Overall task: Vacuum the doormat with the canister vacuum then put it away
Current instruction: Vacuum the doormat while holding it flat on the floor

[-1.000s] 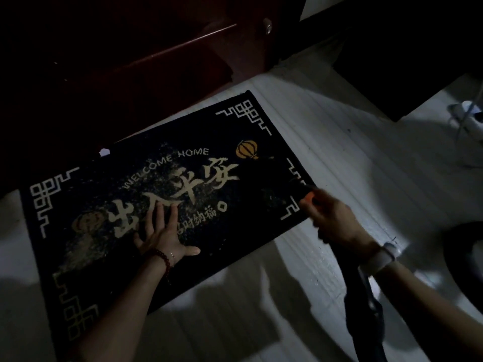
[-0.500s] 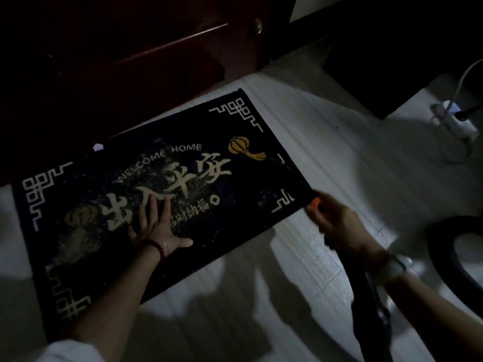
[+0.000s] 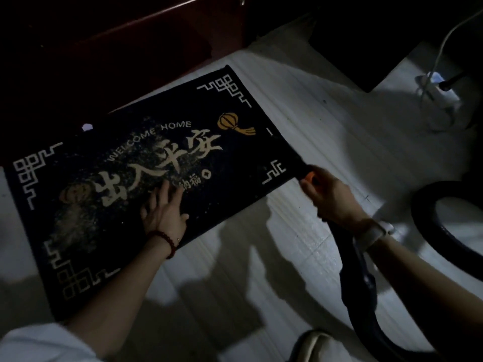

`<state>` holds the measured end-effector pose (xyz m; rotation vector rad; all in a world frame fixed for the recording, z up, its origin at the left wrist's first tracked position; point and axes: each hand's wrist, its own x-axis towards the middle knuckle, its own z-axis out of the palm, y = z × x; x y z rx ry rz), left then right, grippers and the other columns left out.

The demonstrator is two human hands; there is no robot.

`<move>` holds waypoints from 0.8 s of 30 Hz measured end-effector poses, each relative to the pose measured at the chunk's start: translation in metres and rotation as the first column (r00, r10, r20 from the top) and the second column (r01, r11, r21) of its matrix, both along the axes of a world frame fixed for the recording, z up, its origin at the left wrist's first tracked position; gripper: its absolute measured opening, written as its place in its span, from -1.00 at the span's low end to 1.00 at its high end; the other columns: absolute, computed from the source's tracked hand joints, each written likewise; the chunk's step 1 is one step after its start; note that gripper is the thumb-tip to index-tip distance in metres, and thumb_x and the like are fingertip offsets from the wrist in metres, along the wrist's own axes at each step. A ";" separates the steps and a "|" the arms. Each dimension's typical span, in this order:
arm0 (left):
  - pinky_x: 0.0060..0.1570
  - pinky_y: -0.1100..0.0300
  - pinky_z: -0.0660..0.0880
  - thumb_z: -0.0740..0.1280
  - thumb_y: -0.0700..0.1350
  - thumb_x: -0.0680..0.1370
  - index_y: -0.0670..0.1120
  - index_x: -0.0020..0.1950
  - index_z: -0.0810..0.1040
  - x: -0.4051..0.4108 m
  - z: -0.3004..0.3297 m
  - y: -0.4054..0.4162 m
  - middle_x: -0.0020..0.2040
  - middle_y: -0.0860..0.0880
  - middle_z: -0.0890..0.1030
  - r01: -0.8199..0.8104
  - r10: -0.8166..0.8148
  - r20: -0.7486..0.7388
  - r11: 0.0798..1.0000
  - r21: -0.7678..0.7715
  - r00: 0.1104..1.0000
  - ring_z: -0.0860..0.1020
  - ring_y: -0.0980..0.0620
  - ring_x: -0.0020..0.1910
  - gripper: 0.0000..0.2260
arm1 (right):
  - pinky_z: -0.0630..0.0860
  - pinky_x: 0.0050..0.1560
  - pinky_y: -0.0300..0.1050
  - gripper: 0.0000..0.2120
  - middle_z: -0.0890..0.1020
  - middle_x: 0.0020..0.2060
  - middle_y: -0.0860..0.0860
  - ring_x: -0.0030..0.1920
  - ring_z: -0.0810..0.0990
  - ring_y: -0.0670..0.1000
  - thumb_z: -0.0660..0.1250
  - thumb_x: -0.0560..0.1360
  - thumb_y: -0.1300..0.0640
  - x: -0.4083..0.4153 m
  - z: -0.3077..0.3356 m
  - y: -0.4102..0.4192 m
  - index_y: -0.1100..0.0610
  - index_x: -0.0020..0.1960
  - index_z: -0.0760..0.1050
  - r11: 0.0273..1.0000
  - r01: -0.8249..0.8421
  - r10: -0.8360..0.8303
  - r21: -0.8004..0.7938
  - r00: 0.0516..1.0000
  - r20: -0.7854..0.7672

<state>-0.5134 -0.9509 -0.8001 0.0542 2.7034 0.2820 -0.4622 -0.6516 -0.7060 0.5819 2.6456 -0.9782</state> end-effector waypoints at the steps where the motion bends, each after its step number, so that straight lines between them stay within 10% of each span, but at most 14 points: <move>1: 0.44 -0.16 0.02 0.23 0.00 0.57 0.08 0.51 0.09 0.012 -0.002 0.004 0.55 0.00 -0.06 0.067 -0.066 0.007 0.998 -0.011 0.998 -0.08 -0.09 0.52 -0.45 | 0.56 -0.49 -0.13 -0.60 0.51 -0.39 -0.07 -0.49 0.57 0.10 0.21 0.54 -0.05 -0.003 -0.003 0.003 -0.05 0.36 0.31 0.999 0.032 -0.032 -0.006 0.999 0.017; 8: 0.45 -0.16 0.01 0.08 0.13 0.60 0.14 0.52 -0.07 0.033 -0.010 0.008 0.54 0.05 -0.19 0.225 -0.206 0.171 0.969 -0.098 0.963 -0.19 -0.05 0.52 -0.47 | 0.56 -0.45 -0.22 -0.53 0.63 -0.11 0.02 -0.51 0.57 -0.01 0.21 0.53 -0.09 0.058 -0.015 -0.040 -0.10 0.41 0.22 0.975 -0.183 0.201 -0.128 0.969 0.144; 15: 0.42 -0.19 0.08 0.12 0.13 0.59 0.14 0.51 -0.03 0.030 -0.006 0.010 0.55 0.05 -0.16 0.222 -0.200 0.175 0.968 -0.113 0.964 -0.16 -0.05 0.52 -0.46 | 0.50 -0.56 -0.25 -0.60 0.49 -0.40 -0.09 -0.55 0.54 0.02 0.21 0.55 -0.04 0.015 -0.012 0.012 -0.02 0.36 0.31 0.997 0.080 -0.080 0.008 0.997 -0.002; 21: 0.42 -0.21 0.07 0.13 0.10 0.60 0.12 0.52 -0.02 0.030 -0.004 0.014 0.55 0.04 -0.15 0.201 -0.178 0.193 0.974 -0.104 0.965 -0.16 -0.07 0.52 -0.46 | 0.57 -0.26 -0.12 -0.51 0.64 -0.06 0.05 -0.43 0.50 -0.08 0.18 0.54 -0.09 0.077 -0.014 -0.051 -0.09 0.44 0.17 0.953 -0.275 0.293 -0.127 0.945 0.148; 24: 0.42 -0.21 0.07 0.12 0.10 0.60 0.13 0.51 -0.02 0.028 -0.004 0.017 0.55 0.04 -0.14 0.194 -0.173 0.189 0.976 -0.098 0.967 -0.16 -0.07 0.52 -0.47 | 0.54 -0.38 -0.27 -0.51 0.64 -0.08 0.01 -0.50 0.53 -0.09 0.19 0.54 -0.10 0.067 -0.010 -0.034 -0.10 0.43 0.18 0.966 -0.215 0.229 -0.142 0.969 0.090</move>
